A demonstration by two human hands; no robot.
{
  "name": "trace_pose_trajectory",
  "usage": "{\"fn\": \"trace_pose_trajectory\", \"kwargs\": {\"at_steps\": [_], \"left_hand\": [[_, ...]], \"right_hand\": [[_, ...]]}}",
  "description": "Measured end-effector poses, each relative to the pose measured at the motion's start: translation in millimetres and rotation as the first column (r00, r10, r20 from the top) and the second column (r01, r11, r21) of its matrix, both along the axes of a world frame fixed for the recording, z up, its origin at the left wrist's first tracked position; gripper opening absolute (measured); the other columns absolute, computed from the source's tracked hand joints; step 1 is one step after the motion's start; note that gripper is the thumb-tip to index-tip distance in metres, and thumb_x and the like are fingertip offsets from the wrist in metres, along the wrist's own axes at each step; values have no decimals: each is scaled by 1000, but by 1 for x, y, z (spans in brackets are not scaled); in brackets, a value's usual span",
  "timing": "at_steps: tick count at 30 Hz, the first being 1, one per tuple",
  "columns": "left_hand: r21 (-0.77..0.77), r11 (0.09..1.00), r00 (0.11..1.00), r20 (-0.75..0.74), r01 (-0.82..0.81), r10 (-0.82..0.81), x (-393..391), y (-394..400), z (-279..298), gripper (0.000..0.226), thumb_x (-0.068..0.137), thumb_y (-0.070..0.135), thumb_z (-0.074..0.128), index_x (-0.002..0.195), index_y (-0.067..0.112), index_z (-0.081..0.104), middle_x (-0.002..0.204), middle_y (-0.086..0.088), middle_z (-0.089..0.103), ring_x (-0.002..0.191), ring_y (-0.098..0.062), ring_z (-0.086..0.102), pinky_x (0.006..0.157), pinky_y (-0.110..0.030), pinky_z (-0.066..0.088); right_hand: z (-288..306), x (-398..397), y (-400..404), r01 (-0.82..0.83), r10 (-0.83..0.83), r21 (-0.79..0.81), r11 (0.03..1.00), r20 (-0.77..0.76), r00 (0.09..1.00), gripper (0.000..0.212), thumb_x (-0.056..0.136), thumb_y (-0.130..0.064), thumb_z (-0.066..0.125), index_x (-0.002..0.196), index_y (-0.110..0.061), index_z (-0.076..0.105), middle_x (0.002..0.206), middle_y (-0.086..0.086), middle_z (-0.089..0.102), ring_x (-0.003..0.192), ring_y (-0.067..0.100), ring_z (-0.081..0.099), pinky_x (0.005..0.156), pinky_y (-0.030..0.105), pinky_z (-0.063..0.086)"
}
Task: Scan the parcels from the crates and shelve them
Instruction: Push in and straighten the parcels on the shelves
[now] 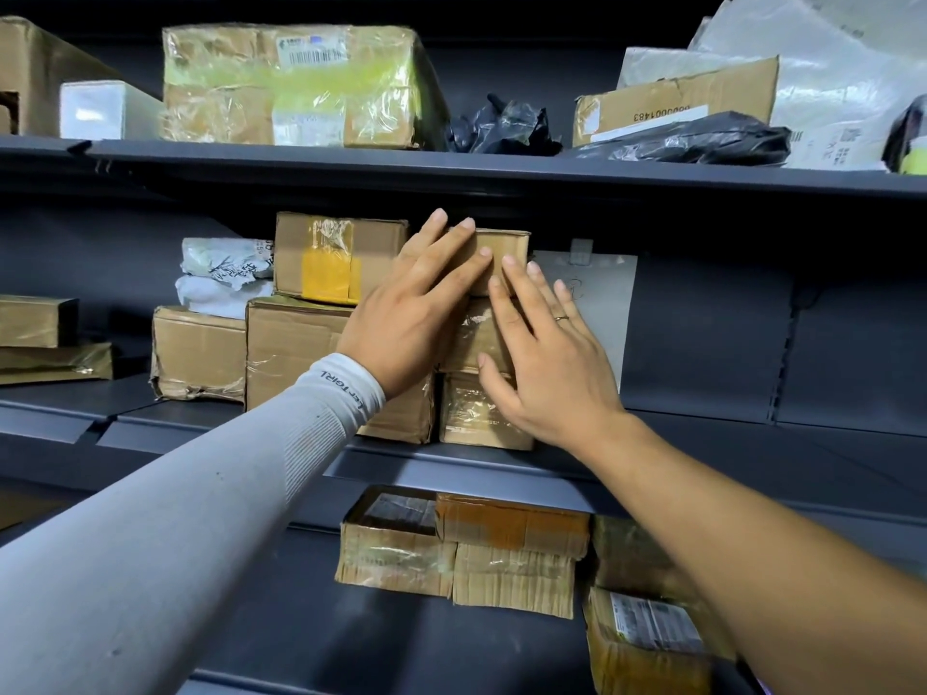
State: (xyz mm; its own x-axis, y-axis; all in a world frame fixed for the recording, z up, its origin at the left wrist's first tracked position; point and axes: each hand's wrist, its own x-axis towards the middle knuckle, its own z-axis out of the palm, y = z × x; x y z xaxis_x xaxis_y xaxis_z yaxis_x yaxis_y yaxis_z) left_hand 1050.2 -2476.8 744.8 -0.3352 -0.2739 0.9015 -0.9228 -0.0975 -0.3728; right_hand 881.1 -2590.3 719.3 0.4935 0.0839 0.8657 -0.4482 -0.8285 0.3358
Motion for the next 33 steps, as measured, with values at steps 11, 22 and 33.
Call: {"fn": "trace_pose_trajectory", "kwargs": {"at_steps": [11,22,33], "left_hand": [[181,939,930,-176,-292,323,-2,1,-5,74,100,63,25,165,27,24,174,2,14,161,-22,5,127,-54,-5],[411,872,860,-307,-265,407,16,0,4,106,82,89,-8,164,31,26,172,4,22,161,-16,7,128,-48,-8],[590,746,829,-216,-309,515,12,1,20,127,63,90,-24,167,24,8,174,8,8,160,-10,-4,128,-47,-8]], "right_hand": [[16,14,16,192,-184,57,980,-113,976,78,94,-54,37,162,-16,33,167,4,35,152,29,33,127,61,8],[86,22,33,343,-190,244,907,-490,851,78,78,-72,53,148,-42,36,146,-5,56,131,31,53,81,45,34],[109,36,23,406,-24,408,818,-680,732,134,58,-83,75,165,-41,7,172,4,20,157,26,20,125,45,26]]}}
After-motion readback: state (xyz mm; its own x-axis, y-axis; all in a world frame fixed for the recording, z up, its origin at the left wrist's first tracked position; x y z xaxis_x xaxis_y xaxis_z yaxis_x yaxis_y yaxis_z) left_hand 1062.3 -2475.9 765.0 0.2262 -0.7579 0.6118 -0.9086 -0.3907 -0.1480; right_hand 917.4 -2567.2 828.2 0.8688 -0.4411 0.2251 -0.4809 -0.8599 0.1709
